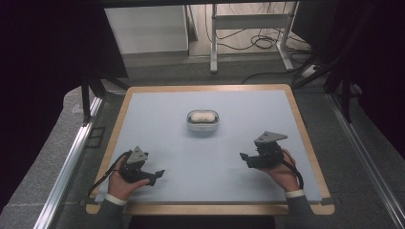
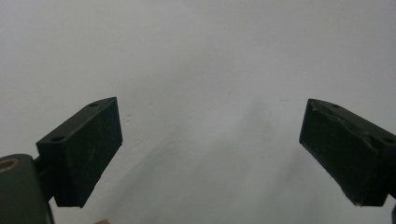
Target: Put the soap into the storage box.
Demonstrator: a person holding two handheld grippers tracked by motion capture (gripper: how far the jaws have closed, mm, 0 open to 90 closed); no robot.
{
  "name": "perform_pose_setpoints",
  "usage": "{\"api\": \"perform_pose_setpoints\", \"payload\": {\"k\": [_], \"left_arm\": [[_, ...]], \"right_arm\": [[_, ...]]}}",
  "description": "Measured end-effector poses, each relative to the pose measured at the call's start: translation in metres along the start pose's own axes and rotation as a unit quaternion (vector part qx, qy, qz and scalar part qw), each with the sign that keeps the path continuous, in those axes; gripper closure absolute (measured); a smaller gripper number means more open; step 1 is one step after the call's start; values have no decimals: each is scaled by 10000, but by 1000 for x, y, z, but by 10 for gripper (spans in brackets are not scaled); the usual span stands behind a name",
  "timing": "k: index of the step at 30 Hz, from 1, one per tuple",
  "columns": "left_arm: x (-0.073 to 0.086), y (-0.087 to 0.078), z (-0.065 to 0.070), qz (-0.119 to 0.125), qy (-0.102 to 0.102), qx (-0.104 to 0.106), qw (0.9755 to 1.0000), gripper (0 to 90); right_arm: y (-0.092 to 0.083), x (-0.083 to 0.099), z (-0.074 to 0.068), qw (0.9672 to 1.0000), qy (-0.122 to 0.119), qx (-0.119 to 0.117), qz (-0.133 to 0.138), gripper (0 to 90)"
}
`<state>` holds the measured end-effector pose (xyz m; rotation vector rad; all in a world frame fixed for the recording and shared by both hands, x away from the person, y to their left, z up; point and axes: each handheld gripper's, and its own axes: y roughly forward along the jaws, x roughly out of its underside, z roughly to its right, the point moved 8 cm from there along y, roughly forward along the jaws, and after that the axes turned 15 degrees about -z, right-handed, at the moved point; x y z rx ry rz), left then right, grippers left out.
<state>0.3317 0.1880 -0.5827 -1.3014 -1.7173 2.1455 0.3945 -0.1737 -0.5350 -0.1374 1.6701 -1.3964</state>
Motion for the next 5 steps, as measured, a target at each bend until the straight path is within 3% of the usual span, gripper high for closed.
{"api": "perform_pose_setpoints", "payload": {"k": [5], "left_arm": [[0, -1, 0, 42, -33, 1, 10000, 63]], "right_arm": [[2, 1, 0, 10000, -43, 73, 41, 228]]}}
